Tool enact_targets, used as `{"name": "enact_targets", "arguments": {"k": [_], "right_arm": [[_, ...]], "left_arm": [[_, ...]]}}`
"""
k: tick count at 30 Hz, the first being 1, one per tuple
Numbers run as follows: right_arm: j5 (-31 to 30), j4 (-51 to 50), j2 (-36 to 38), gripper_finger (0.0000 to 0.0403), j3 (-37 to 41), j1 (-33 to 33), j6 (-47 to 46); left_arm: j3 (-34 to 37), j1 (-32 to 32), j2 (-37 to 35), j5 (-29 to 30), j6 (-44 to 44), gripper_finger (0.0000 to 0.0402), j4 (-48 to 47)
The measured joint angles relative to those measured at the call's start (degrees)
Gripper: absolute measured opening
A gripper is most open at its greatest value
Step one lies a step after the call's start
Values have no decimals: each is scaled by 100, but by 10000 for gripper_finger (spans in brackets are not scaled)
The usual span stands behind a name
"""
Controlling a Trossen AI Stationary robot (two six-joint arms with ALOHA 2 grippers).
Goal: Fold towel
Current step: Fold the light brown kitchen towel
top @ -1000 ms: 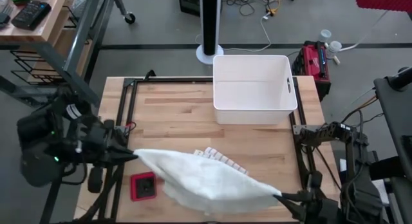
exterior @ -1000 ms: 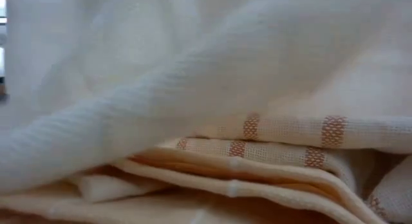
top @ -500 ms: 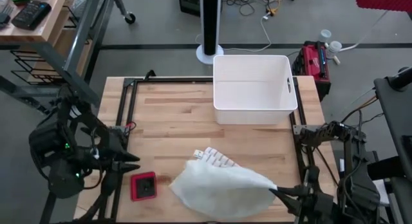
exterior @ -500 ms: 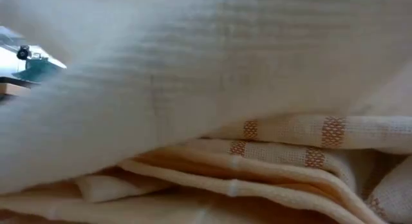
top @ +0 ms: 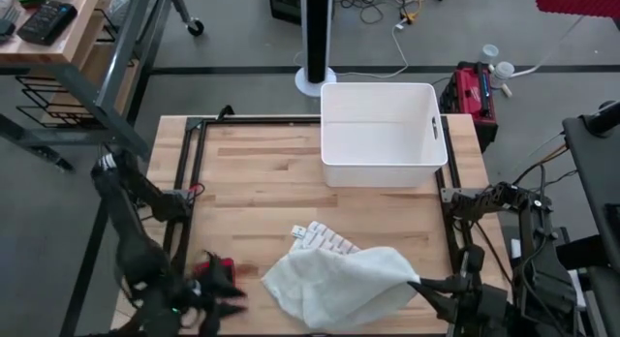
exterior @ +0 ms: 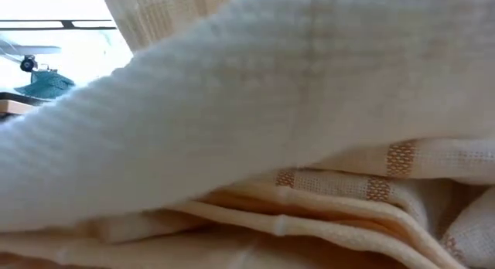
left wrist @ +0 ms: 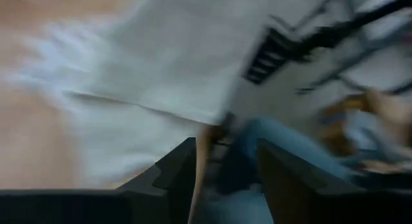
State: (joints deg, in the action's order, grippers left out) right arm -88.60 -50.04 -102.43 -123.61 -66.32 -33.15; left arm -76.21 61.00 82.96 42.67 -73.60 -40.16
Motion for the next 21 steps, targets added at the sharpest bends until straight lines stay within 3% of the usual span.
{"name": "enact_targets", "arguments": {"k": [4, 7, 13, 21], "right_arm": [[2, 11, 0, 0, 2, 0, 4], [10, 15, 0, 0, 6, 0, -1], [59, 14, -23, 0, 58, 0, -26], [62, -3, -48, 0, 162, 0, -25]], "left_arm": [[1461, -157, 361, -360, 677, 137, 3360], [2033, -301, 665, -352, 755, 129, 4637], [2396, -624, 1335, 60, 419, 122, 4961], [2112, -1208, 2154, -595, 154, 158, 5417]]}}
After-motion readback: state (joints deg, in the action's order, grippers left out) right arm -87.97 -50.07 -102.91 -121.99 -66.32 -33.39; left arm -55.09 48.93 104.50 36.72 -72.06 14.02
